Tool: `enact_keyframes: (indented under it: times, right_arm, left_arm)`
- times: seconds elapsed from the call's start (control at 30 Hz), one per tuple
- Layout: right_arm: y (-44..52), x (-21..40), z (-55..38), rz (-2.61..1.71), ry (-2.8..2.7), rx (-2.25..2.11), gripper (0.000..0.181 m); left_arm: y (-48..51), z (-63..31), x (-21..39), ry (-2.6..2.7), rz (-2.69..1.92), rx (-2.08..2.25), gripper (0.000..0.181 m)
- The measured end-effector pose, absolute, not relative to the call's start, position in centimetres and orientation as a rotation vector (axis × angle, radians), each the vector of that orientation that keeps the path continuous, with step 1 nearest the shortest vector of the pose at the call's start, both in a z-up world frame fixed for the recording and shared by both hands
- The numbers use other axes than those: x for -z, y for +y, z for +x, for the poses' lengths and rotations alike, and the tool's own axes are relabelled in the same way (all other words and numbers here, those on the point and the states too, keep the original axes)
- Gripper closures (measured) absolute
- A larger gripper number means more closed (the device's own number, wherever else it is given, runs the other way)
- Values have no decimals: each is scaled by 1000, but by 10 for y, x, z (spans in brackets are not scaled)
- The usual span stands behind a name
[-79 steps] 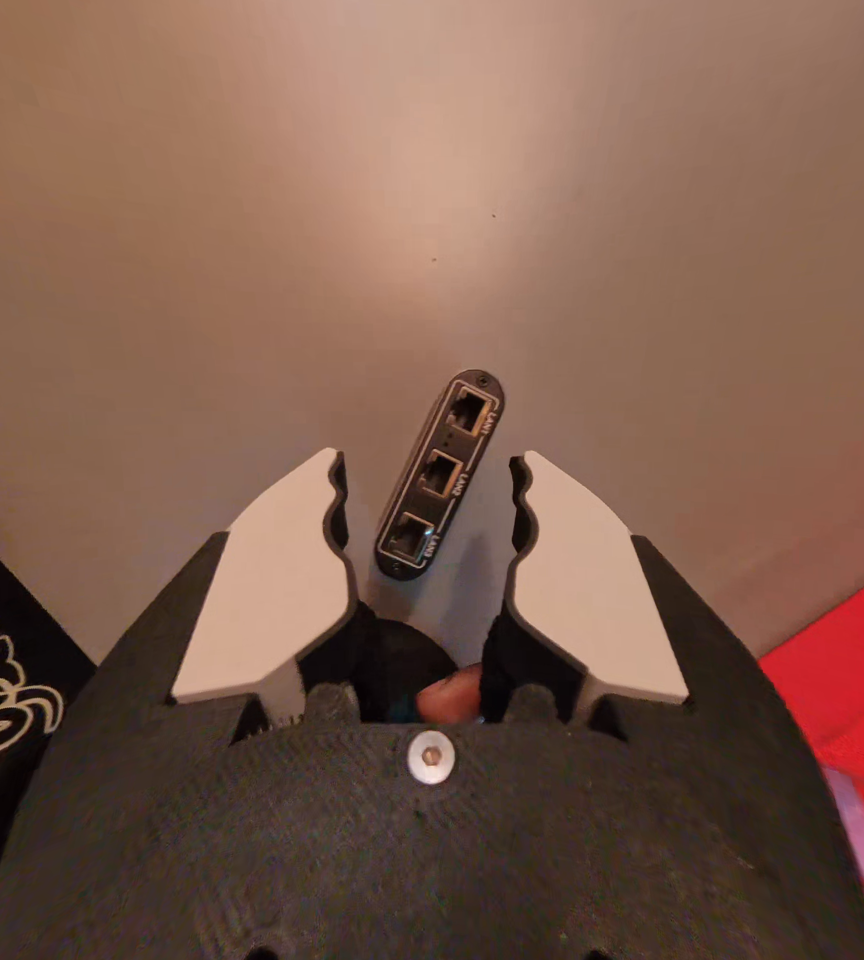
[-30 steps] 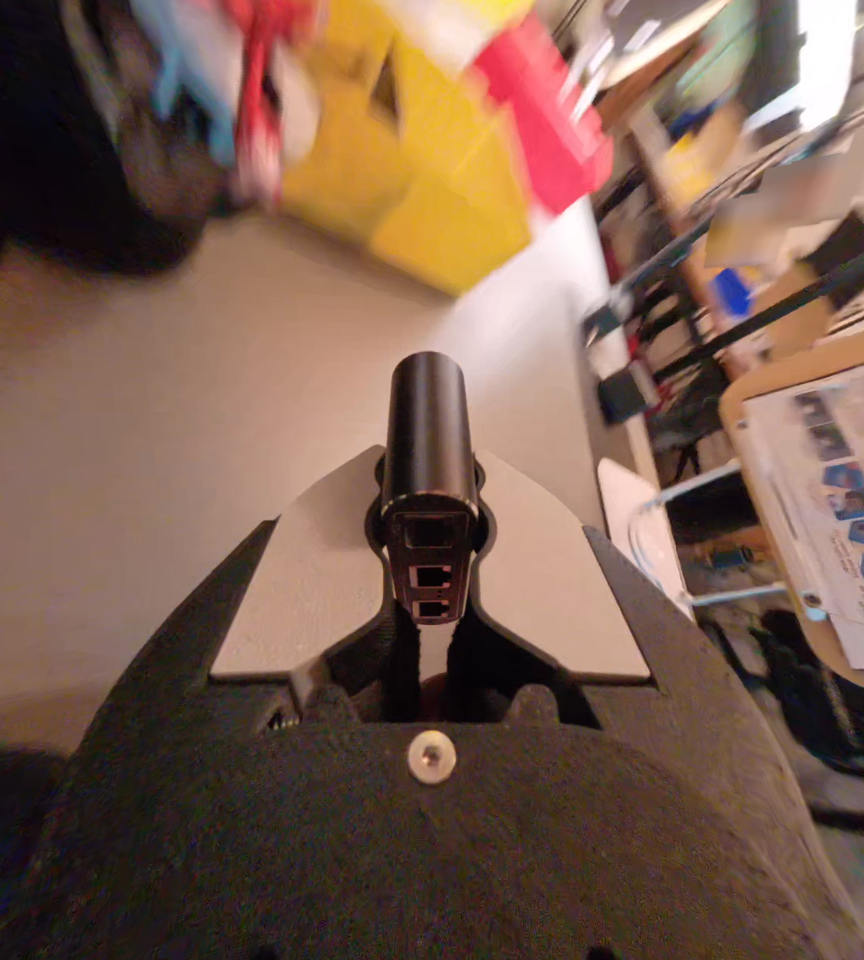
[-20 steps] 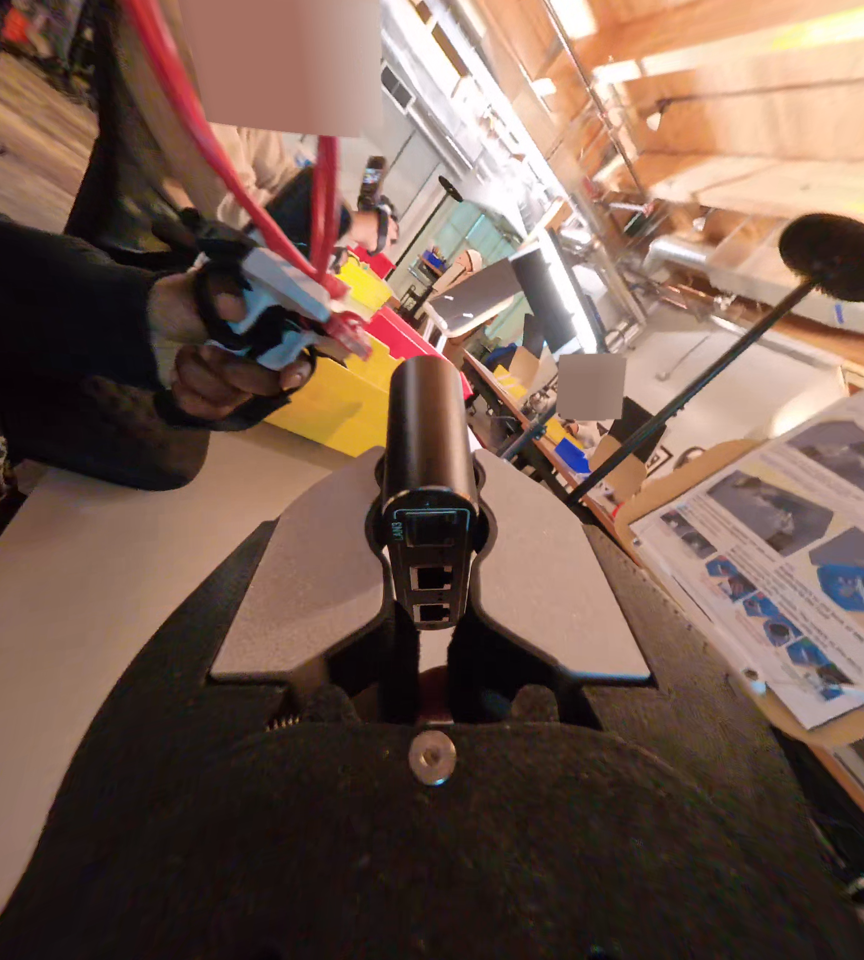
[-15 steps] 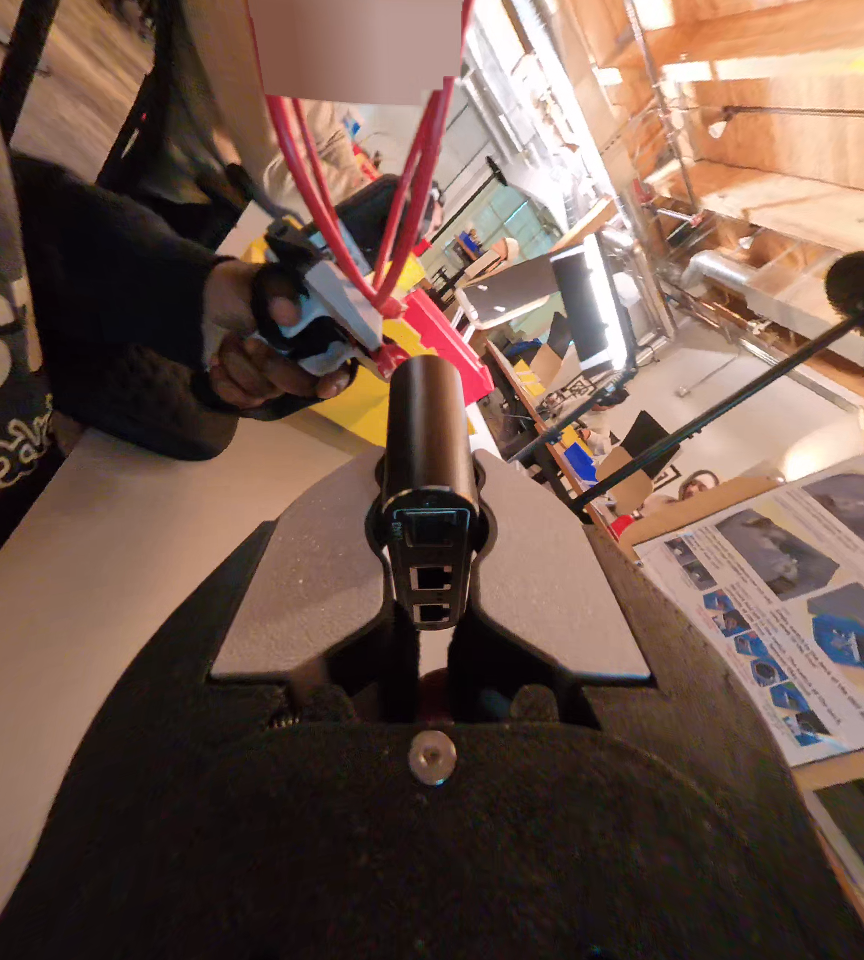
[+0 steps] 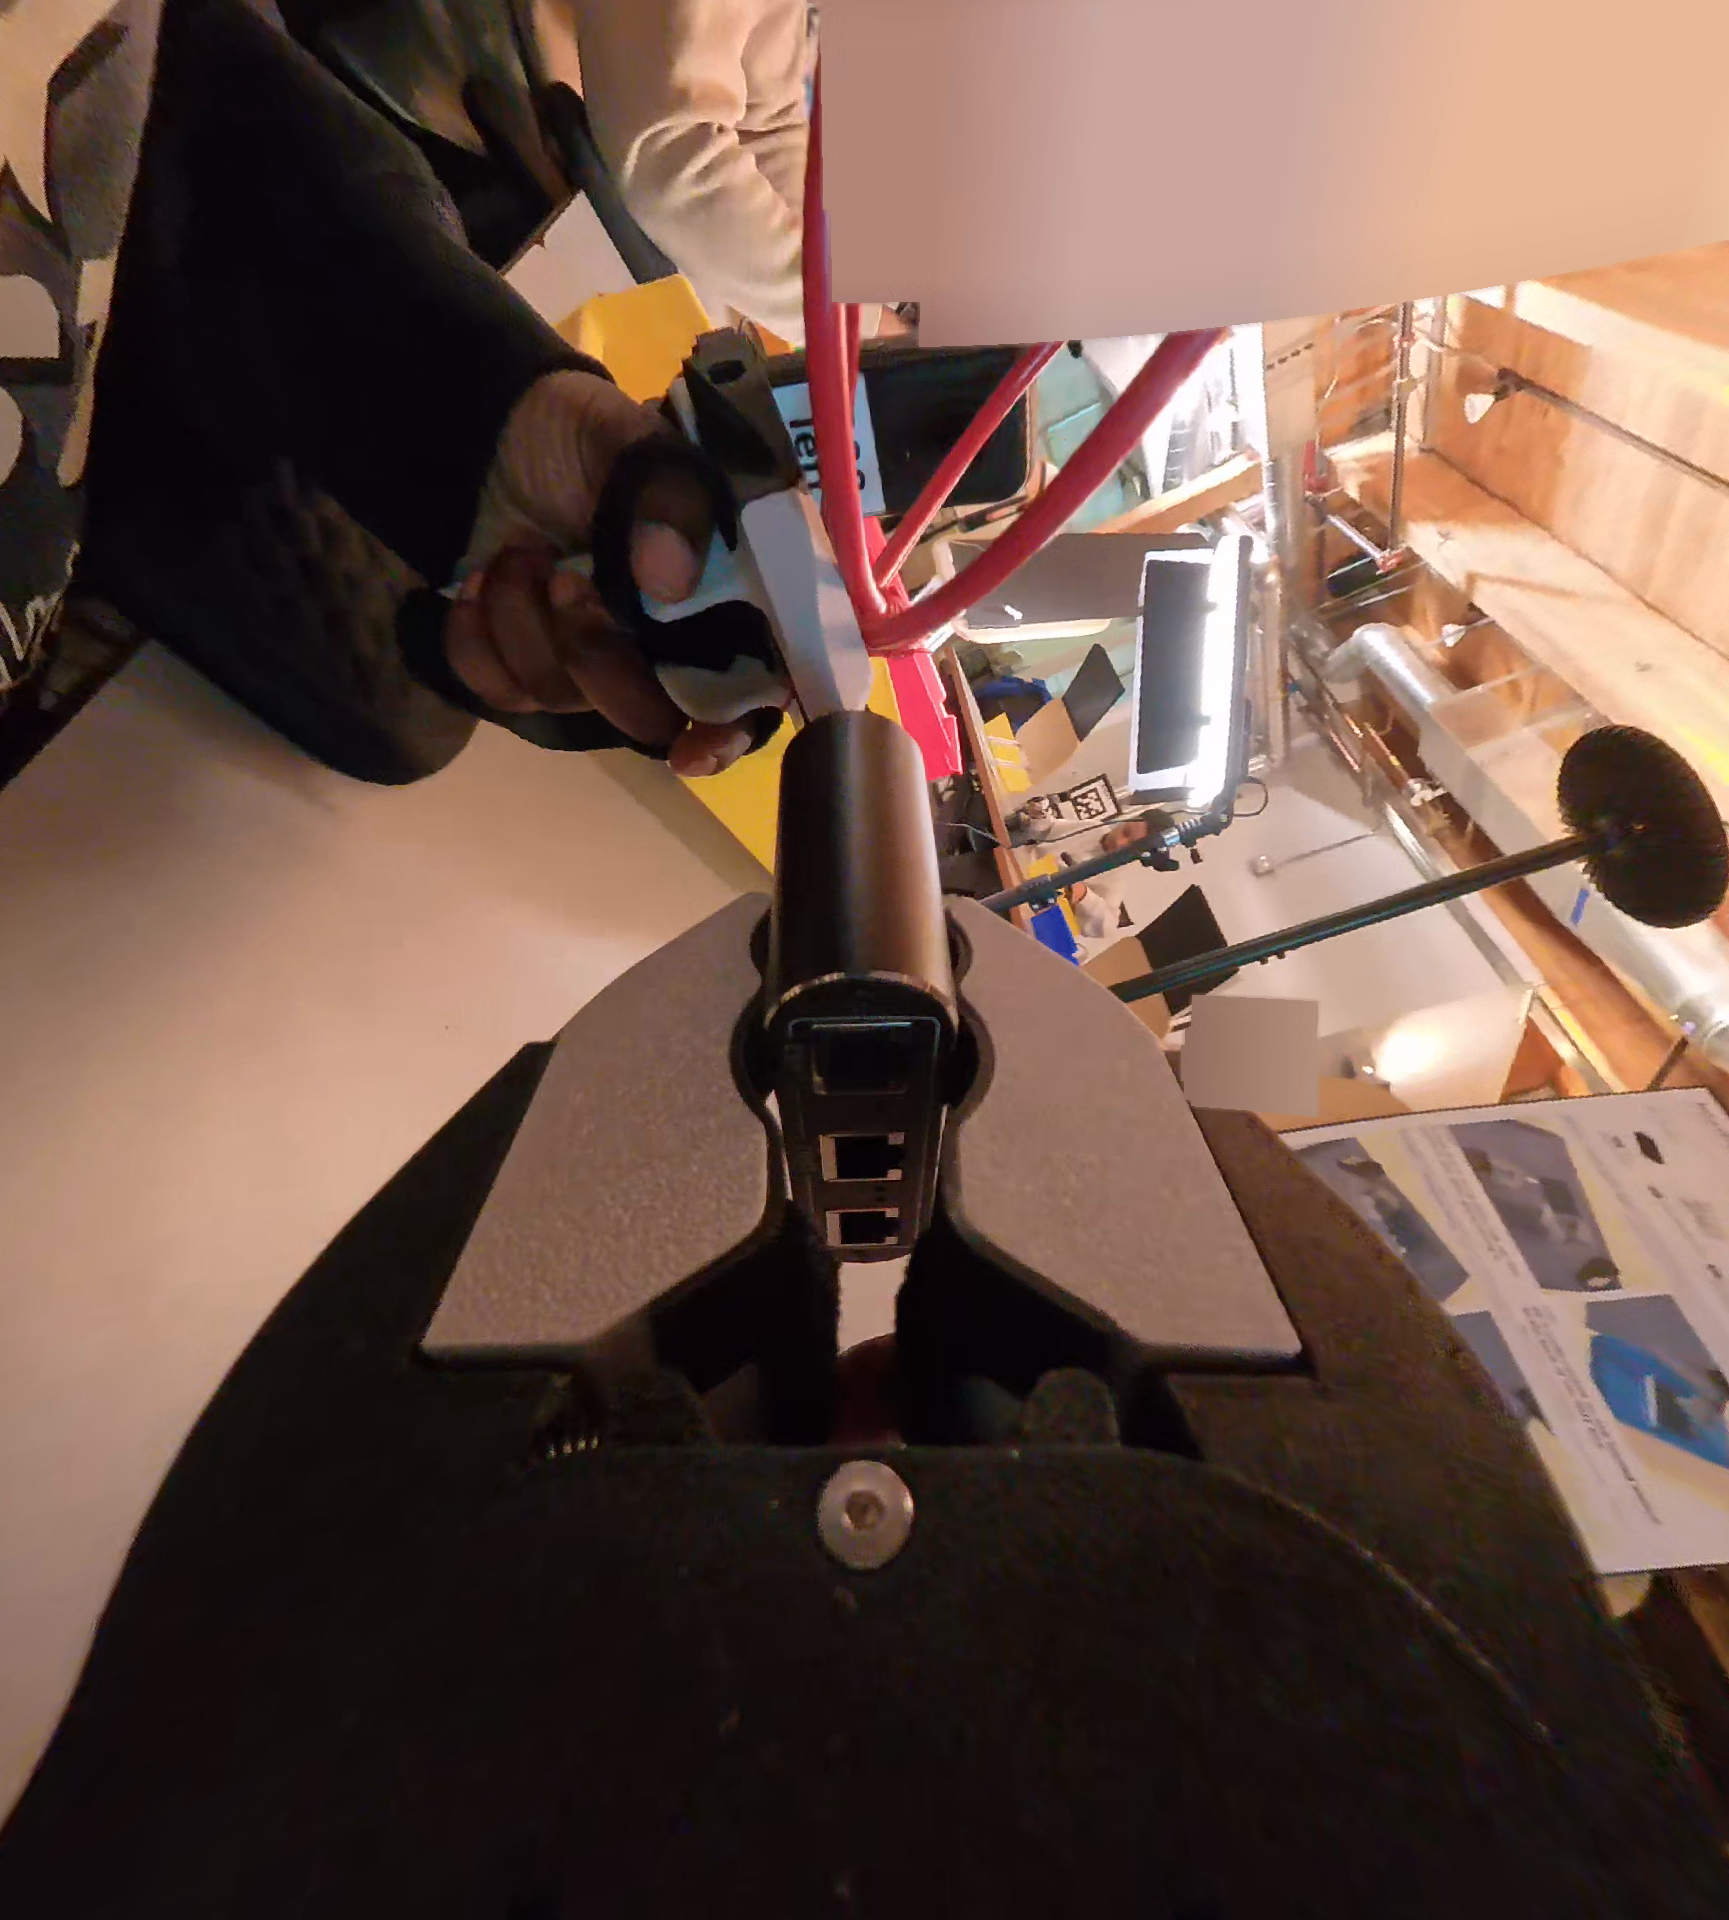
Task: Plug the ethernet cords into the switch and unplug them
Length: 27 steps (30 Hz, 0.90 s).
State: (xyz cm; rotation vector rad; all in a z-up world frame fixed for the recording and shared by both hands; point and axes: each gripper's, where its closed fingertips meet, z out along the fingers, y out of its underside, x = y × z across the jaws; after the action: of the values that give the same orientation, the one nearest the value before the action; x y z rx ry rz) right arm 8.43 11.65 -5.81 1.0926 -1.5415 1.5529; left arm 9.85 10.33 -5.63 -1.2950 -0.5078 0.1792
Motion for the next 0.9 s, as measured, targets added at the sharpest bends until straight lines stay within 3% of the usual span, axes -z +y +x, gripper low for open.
enact_keyframes:
  times: [0.47, 0.9]
  right_arm:
    - [117, 58, 91, 1151, -1382, -1431, 155]
    - [120, 64, 112, 1231, -1363, -1585, 155]
  left_arm:
    - [105, 100, 60, -488, -1319, -195, 170]
    - [113, 107, 68, -494, -1296, -61, 169]
